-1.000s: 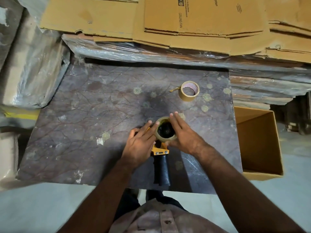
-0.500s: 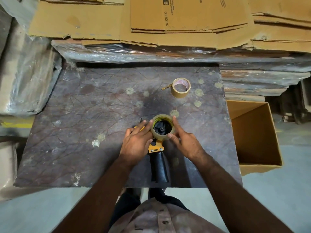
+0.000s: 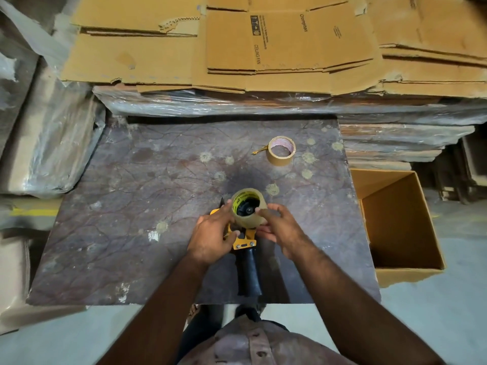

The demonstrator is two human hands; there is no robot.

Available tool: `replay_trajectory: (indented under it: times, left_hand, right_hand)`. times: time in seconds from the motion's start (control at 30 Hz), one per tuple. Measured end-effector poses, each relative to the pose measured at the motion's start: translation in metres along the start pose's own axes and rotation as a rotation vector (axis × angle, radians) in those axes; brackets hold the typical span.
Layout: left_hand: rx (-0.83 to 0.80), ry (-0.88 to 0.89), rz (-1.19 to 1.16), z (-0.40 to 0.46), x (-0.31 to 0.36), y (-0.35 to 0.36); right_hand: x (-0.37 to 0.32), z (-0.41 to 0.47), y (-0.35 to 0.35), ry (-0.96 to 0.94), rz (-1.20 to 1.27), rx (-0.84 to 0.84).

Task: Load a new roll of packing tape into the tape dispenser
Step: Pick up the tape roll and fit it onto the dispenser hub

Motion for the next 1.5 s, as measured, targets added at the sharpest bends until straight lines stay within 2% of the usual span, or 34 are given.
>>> replay_trajectory:
  times: [0.23, 0.37, 0.5, 0.57, 0.7, 0.77, 1.0, 1.1, 1.17, 1.23, 1.33, 1.4, 1.5]
  left_hand:
    - [0.000, -0.079, -0.186, 0.008, -0.016, -0.011]
    - [-0.008, -0.241, -0.424, 0.028, -0.018, -0.016]
    - [-0.228, -0.345, -0.303, 0.061, -0.027, -0.006]
    - [-0.304, -0.324, -0.299, 0.074, -0.030, 0.002]
    - [-0.370, -0.309, -0.270, 0.085, -0.020, 0.006]
    - [-0.363, -0.310, -0.204, 0.086, -0.017, 0.009]
    - [-0.153, -0.269, -0.106, 0.073, -0.016, 0.011]
    - [-0.139, -0.264, -0.045, 0.069, -0.012, 0.011]
    - [-0.195, -0.256, -0.034, 0.070, -0.011, 0.007]
    - [-0.266, -0.255, -0.071, 0.071, -0.014, 0.002]
    - [-0.245, -0.118, -0.068, 0.064, -0.013, -0.015]
    - [-0.225, 0.024, 0.036, 0.052, -0.012, -0.024]
    - [-0.212, 0.094, 0.152, 0.041, -0.016, -0.024]
  right_hand:
    - [-0.004, 0.008, -0.004, 0.032, 0.024, 0.004]
    - [-0.005, 0.008, -0.008, 0.070, -0.004, 0.005]
    - [-0.008, 0.013, -0.013, 0.126, -0.043, 0.035]
    - [-0.011, 0.016, -0.015, 0.142, -0.064, 0.035]
    - [-0.014, 0.018, -0.012, 0.149, -0.072, -0.001]
    - [-0.013, 0.020, -0.010, 0.128, -0.061, -0.008]
    - [-0.002, 0.021, -0.008, 0.081, 0.049, -0.123]
    - [0.004, 0.018, -0.004, 0.076, 0.086, -0.117]
    - [0.005, 0.015, 0.001, 0.064, 0.081, -0.092]
    - [0.003, 0.014, 0.004, 0.001, -0.058, -0.038]
    - [-0.011, 0.013, -0.001, -0.353, -0.744, 0.072]
    - [-0.018, 0.005, 0.002, -0.552, -1.088, -0.033]
    - [-0.019, 0.004, 0.002, -0.492, -1.414, -0.120]
Point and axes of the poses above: each hand's wrist, its own z-axis towards the middle knuckle, its own y-axis out of the palm, x = y × z, the point moved 3 cm from there along z, towards the middle knuckle, and after that the axes turned 2 degrees about -x, right-handed, at the moved point
